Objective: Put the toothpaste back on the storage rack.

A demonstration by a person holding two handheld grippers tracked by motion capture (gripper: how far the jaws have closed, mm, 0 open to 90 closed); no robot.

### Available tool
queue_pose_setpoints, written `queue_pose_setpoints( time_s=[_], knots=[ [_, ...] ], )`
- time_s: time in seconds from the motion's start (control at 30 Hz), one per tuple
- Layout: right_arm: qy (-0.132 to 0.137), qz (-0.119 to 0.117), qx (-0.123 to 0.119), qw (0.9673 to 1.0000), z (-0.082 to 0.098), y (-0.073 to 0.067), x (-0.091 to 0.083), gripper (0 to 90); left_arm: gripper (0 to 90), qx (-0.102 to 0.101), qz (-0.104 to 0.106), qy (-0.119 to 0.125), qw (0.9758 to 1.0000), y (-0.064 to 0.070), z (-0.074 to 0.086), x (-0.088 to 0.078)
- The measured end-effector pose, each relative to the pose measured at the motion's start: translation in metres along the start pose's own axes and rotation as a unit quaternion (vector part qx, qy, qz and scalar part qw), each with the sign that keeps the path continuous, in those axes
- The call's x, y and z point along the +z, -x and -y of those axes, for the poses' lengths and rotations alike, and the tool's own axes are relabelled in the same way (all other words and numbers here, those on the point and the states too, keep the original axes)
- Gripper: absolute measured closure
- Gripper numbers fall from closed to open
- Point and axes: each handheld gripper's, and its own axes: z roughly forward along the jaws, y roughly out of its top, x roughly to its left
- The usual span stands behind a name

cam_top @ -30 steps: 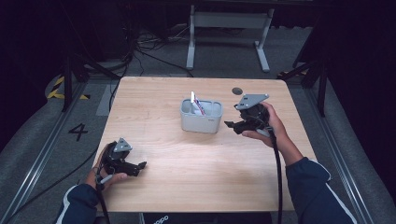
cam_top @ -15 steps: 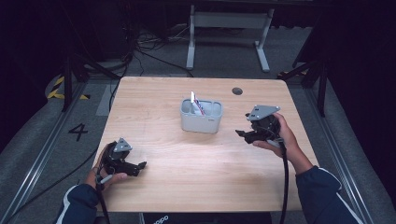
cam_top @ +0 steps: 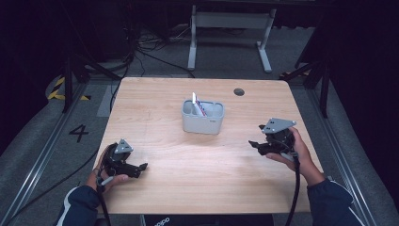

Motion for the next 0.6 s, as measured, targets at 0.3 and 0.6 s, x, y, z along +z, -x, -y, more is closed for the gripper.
queue_pose_setpoints(
  time_s=[0.3,0.6],
  knots=[
    [0.001,0.006,0.011,0.9999,0.031,0.0,-0.011,30.6,0.5,0.0,0.0,0.0,1.0,0.0,0.0,0.0],
    [-0.001,0.016,0.028,0.9995,0.062,0.001,-0.016,29.8,0.5,-0.003,0.002,-0.001,1.0,0.0,0.0,0.0]
  ],
)
